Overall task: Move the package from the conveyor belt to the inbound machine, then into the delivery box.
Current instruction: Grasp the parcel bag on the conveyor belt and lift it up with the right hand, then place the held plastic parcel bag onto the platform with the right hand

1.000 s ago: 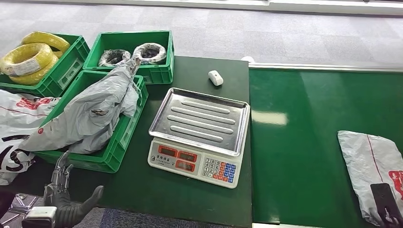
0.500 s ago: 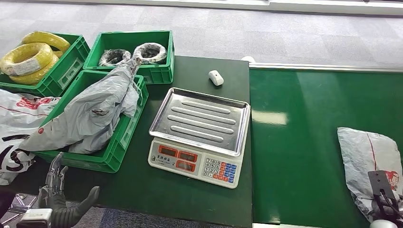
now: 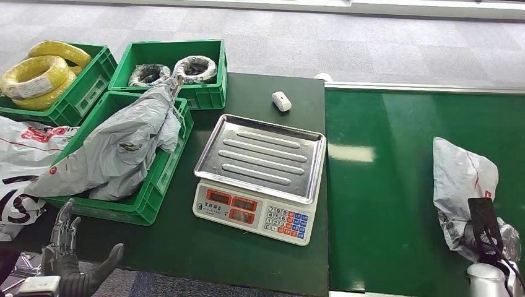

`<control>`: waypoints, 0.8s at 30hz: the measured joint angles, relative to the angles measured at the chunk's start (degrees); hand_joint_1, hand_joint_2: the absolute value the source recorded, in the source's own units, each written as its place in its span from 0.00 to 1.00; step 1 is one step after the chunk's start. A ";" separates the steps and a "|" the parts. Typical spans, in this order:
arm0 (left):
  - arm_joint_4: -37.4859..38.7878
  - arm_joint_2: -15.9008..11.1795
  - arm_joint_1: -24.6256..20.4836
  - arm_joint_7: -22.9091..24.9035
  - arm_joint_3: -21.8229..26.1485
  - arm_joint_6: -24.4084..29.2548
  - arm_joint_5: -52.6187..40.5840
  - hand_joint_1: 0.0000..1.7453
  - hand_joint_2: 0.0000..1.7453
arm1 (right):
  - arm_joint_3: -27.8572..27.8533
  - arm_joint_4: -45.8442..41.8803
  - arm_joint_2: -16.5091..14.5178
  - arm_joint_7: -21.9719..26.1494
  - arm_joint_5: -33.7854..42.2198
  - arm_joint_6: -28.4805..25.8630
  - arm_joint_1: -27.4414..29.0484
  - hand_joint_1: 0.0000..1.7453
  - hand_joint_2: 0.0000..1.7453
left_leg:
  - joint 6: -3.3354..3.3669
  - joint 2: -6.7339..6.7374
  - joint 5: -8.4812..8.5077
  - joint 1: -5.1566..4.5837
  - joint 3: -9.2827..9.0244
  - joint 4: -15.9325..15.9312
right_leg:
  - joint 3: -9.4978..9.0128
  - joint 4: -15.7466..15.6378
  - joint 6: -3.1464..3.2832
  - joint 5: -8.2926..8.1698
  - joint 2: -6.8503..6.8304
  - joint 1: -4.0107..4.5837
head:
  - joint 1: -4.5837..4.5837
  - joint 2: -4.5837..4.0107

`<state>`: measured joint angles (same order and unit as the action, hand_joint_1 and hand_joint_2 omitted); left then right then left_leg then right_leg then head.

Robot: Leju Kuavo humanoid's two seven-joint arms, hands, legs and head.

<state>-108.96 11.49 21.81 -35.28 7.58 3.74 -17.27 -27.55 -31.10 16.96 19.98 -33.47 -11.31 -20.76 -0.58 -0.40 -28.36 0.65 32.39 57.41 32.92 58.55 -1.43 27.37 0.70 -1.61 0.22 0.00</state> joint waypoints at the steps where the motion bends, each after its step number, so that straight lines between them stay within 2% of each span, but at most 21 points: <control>1: 0.00 0.13 -0.05 -0.22 0.03 -0.08 -0.02 0.00 1.00 | 0.37 -3.08 -0.92 1.89 2.77 -0.64 0.66 1.00 1.00 | 0.00 -0.03 0.00 0.00 0.01 0.00 | 0.01 0.00 0.00 0.00 -0.04 0.00 | -0.01 0.00; 4: 0.00 0.48 -0.40 -0.56 0.06 -0.05 -0.11 0.00 1.00 | 3.81 -14.62 -3.51 4.92 7.64 -4.54 3.69 1.00 1.00 | 0.00 -0.14 0.01 0.01 0.06 -0.01 | 0.01 0.01 0.00 0.02 -0.15 0.01 | -0.01 0.00; 6: 0.00 0.61 -0.89 -0.59 0.08 -0.04 -0.27 0.00 1.00 | 8.38 -22.02 -4.60 5.28 6.49 -6.29 5.47 1.00 1.00 | -0.01 -0.02 0.01 0.03 0.10 -0.03 | 0.02 0.02 0.00 0.01 -0.06 0.04 | 0.00 0.00; 8: 0.00 0.63 -1.57 -0.59 0.09 -0.07 -0.57 0.00 1.00 | 14.47 -28.01 -5.23 4.73 3.29 -5.52 6.24 1.00 1.00 | -0.01 0.18 0.00 0.06 0.07 -0.03 | 0.04 0.02 0.01 0.01 0.08 0.07 | -0.01 0.00; 11: 0.00 0.62 -2.35 -0.74 0.10 -0.07 -0.96 0.00 1.00 | 23.90 -34.01 -6.16 3.34 -1.77 -1.47 6.27 1.00 1.00 | -0.02 0.19 0.03 0.08 -0.02 -0.03 | 0.02 0.02 0.02 0.00 0.09 0.09 | -0.02 0.00; 14: 0.00 0.60 -2.68 -1.00 0.11 -0.07 -1.45 0.00 1.00 | 32.10 -37.26 -7.53 1.15 -6.41 3.08 5.75 1.00 1.00 | -0.05 0.03 0.11 0.10 -0.01 -0.02 | 0.00 0.02 0.02 0.00 -0.04 0.10 | -0.02 0.00; 17: 0.00 0.57 -2.79 -1.16 0.11 -0.16 -1.76 0.00 1.00 | 37.81 -38.82 -8.61 -0.04 -8.24 5.71 5.04 1.00 1.00 | -0.05 -0.01 0.12 0.09 0.02 -0.02 | 0.00 0.02 0.01 0.00 -0.09 0.09 | -0.01 0.00; 21: 0.05 0.10 -2.79 -1.81 0.08 -0.86 -1.77 0.00 1.00 | 41.96 -39.22 -9.17 -0.16 -8.72 9.13 3.78 1.00 1.00 | -0.05 -0.01 0.11 0.08 0.05 -0.01 | 0.03 0.01 0.01 0.00 -0.09 0.08 | -0.02 0.00; 24: 0.09 -0.39 -2.78 -2.11 0.07 -1.07 -1.73 0.00 1.00 | 43.72 -39.09 -9.36 -0.16 -9.21 9.71 3.09 1.00 1.00 | -0.05 -0.06 0.11 0.08 0.07 -0.01 | 0.04 0.01 0.01 0.00 -0.12 0.08 | -0.02 0.00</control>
<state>-108.87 11.10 19.02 -37.39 7.65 2.67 -19.00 16.17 -70.19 7.60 19.82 -42.69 -1.60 -17.67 -0.63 -0.45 -28.25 0.73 32.46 57.40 32.96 58.56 -1.42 27.38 0.58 -1.52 0.20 0.00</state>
